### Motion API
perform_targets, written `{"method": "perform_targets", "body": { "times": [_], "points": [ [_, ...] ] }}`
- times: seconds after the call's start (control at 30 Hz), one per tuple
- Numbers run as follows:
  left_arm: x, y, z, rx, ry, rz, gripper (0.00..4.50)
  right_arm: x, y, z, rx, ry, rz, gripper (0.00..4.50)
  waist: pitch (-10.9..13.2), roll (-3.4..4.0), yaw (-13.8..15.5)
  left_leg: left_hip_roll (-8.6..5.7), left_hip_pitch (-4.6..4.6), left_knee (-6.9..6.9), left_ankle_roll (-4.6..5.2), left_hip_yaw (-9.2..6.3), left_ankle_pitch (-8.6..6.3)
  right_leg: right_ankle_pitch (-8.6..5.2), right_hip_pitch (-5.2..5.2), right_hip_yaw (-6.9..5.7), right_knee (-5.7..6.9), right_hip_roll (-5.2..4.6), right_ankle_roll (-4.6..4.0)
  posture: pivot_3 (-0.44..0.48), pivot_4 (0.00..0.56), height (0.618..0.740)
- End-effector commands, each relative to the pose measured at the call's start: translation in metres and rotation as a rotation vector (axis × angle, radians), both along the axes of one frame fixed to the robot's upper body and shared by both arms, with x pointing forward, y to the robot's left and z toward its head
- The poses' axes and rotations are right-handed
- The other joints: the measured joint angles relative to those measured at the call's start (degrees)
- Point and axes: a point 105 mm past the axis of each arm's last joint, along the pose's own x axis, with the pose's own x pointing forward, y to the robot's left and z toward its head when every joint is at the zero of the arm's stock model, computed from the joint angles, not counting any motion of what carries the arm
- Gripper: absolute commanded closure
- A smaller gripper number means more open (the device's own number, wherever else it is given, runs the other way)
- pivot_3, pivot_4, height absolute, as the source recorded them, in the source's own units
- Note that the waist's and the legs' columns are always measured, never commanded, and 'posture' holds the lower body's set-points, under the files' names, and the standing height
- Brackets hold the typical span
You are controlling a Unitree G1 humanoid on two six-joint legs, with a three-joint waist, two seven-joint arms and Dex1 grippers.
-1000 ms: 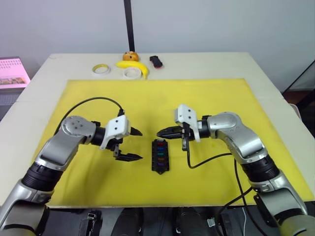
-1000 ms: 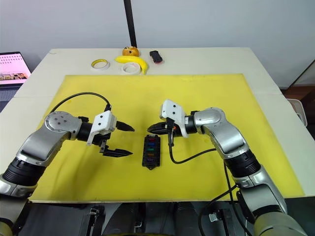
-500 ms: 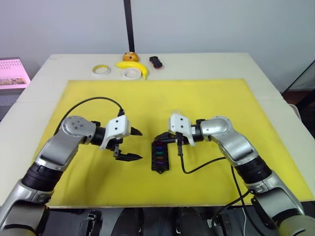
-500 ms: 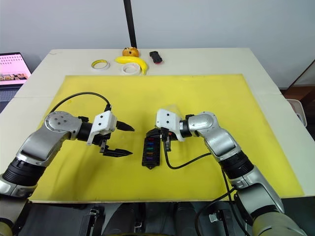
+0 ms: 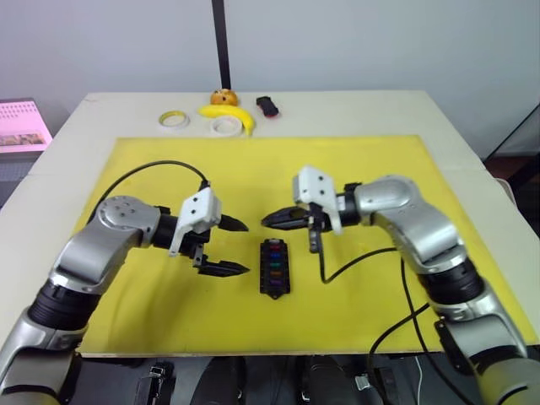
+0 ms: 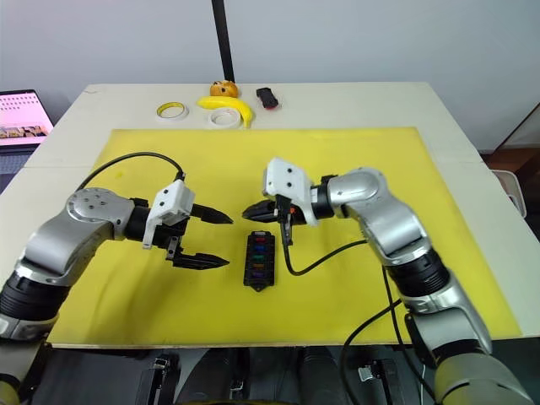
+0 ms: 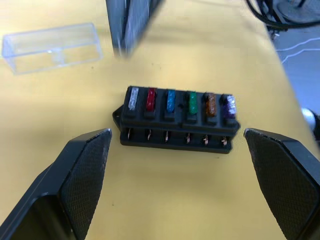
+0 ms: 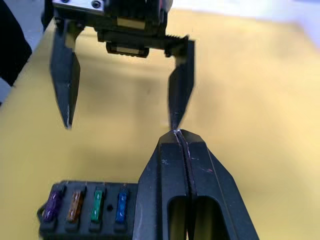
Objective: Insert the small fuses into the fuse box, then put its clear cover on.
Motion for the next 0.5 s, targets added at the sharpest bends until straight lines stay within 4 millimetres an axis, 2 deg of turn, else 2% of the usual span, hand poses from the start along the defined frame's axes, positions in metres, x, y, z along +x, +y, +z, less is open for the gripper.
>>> {"method": "perform_targets", "body": {
  "times": [0.03, 0.17, 0.27, 0.37, 0.5],
  "points": [
    [-0.007, 0.017, 0.009, 0.037, -0.033, 0.026, 0.0, -0.003, -0.024, 0.005, -0.071, -0.066, -0.032, 4.48, 0.0, 0.0, 0.0, 0.0, 0.0, 0.0, 0.0, 0.0, 0.0, 0.0, 0.01, 0.0, -0.01, -0.01, 0.0, 0.0, 0.15, 0.74],
    [-0.011, 0.045, 0.016, 0.064, -0.007, 0.11, 0.0, 0.0, -0.075, -0.004, -0.203, -0.056, -0.131, 4.48, 0.0, 0.0, 0.1, -0.01, -0.02, -0.02, 0.0, 0.02, 0.0, 0.0, 0.01, 0.0, -0.05, -0.02, 0.0, 0.0, 0.15, 0.74],
    [-0.014, 0.07, 0.021, 0.092, 0.012, 0.201, 0.0, 0.001, -0.116, -0.003, -0.259, -0.038, -0.223, 4.48, 0.0, 0.0, 0.0, 0.0, -0.02, -0.02, 0.0, 0.03, 0.0, 0.0, 0.0, 0.0, -0.06, -0.02, 0.0, 0.0, 0.15, 0.74],
    [-0.019, 0.095, 0.024, 0.114, 0.036, 0.29, 0.0, -0.006, -0.147, 0.002, -0.296, -0.022, -0.277, 3.59, 0.0, 0.02, -0.1, 0.02, 0.0, -0.07, 0.01, 0.05, -0.01, -0.01, -0.02, 0.01, -0.07, -0.02, -0.01, 0.0, 0.15, 0.74],
    [-0.025, 0.117, 0.024, 0.144, 0.039, 0.363, 0.0, -0.01, -0.172, 0.009, -0.328, -0.027, -0.331, 1.59, 0.0, 0.04, -0.2, 0.08, 0.1, -0.09, 0.01, 0.13, -0.01, -0.01, 0.01, 0.02, -0.06, -0.01, -0.03, 0.0, 0.15, 0.74]
  ]
}}
